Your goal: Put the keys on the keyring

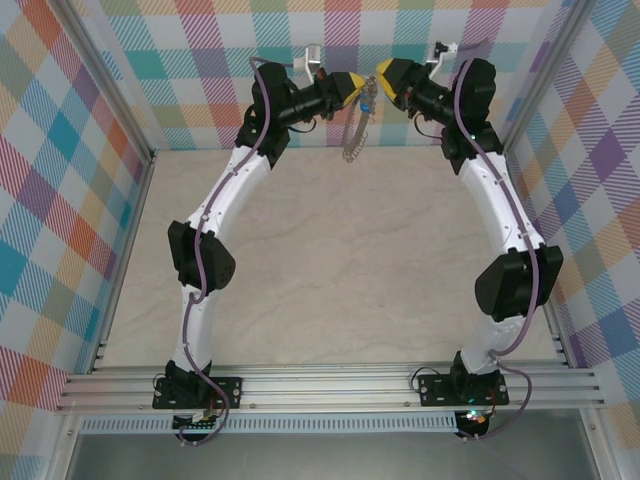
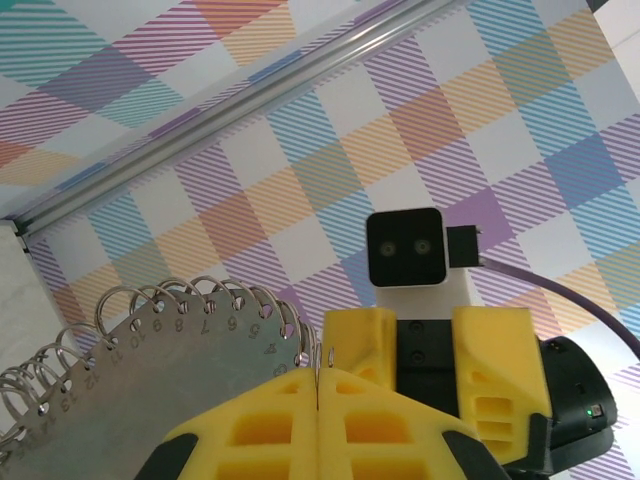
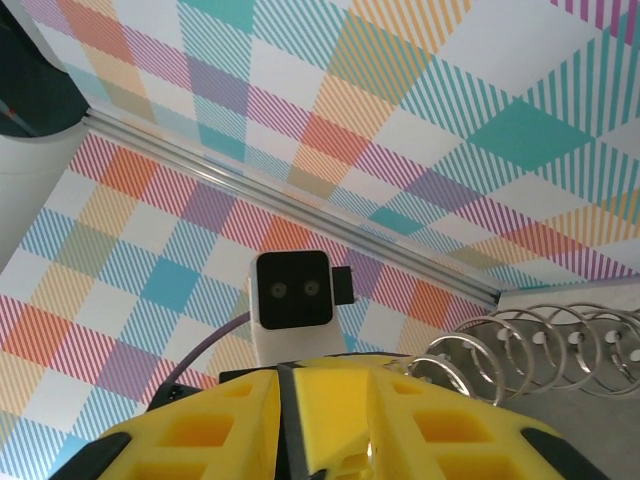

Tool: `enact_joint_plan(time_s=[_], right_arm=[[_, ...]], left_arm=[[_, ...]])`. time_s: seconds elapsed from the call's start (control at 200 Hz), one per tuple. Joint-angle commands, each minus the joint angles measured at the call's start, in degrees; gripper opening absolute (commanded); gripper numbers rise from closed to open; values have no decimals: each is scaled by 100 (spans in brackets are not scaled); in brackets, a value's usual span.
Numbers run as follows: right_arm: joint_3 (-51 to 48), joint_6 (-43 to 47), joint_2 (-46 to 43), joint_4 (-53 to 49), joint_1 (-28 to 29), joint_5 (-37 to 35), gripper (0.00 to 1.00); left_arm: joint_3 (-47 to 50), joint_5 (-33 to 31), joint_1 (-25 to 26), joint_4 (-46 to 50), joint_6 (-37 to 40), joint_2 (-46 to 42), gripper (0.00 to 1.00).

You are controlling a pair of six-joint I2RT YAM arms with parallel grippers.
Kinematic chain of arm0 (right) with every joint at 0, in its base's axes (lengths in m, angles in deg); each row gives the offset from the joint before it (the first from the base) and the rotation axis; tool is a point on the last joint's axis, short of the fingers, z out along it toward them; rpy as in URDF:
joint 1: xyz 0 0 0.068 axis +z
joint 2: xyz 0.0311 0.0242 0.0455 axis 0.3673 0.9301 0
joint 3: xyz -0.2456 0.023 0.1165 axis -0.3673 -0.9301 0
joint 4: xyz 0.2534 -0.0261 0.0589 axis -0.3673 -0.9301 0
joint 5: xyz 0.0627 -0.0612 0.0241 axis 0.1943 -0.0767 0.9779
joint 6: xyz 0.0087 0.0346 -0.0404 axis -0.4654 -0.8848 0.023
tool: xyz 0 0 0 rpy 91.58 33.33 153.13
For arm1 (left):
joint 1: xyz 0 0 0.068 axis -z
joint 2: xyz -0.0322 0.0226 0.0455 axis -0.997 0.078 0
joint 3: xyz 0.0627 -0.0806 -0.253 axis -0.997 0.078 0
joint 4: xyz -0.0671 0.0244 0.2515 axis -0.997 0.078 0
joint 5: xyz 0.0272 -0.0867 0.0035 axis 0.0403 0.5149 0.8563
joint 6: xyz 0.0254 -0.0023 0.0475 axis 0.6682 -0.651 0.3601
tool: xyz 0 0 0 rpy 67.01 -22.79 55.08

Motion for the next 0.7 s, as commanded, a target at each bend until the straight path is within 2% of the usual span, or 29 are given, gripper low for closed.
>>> enact_joint_plan(time_s=[0.0,0.435,0.695], right_arm=[[194,-51,103,132,44,94,29],[427,-96,383,141,122,227,24],[556,-34,455,-70,191,335,24]], left_arm=[[-32,-38,-41,-391,-168,-35,0],[-32,-42,-42,-464,-212,-9,0],[-34,-60,-43,-508,-238,9,0]])
